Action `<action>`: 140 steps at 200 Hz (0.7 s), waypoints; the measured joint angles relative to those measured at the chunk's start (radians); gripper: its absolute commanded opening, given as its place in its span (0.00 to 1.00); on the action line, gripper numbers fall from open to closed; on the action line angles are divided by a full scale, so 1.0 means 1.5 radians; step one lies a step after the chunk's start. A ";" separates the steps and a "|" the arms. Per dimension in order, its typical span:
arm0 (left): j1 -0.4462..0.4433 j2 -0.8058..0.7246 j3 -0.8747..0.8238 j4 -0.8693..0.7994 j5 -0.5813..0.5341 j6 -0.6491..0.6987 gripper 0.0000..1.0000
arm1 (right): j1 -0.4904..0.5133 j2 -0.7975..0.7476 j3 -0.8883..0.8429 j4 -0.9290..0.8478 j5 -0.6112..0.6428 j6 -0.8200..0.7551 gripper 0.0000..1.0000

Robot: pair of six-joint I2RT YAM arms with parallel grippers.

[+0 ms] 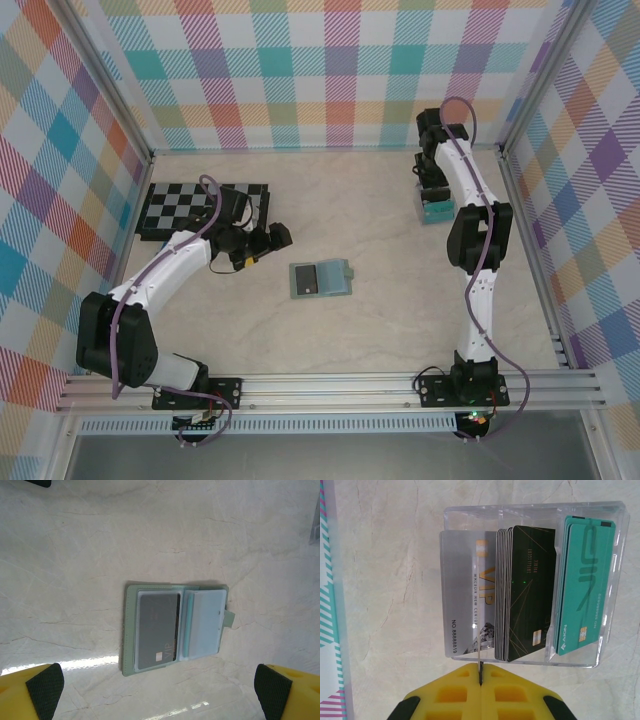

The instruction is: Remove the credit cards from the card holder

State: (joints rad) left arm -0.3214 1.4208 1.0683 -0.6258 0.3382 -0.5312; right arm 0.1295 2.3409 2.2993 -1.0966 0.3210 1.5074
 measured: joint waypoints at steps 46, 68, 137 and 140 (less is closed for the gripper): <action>0.000 0.014 0.000 0.001 0.008 0.000 1.00 | -0.003 0.000 0.000 0.003 0.000 0.000 0.00; 0.000 0.017 0.000 0.001 0.009 0.000 1.00 | -0.007 0.000 0.000 0.003 0.001 0.000 0.00; 0.000 0.017 0.000 0.002 0.009 0.000 1.00 | -0.013 0.000 0.000 0.003 0.003 0.000 0.00; 0.000 0.017 0.000 0.002 0.009 0.000 1.00 | -0.013 0.000 0.000 0.003 0.003 0.000 0.00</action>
State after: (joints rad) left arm -0.3214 1.4467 1.0683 -0.6228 0.3511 -0.5308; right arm 0.1101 2.3409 2.2990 -1.0920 0.3252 1.5074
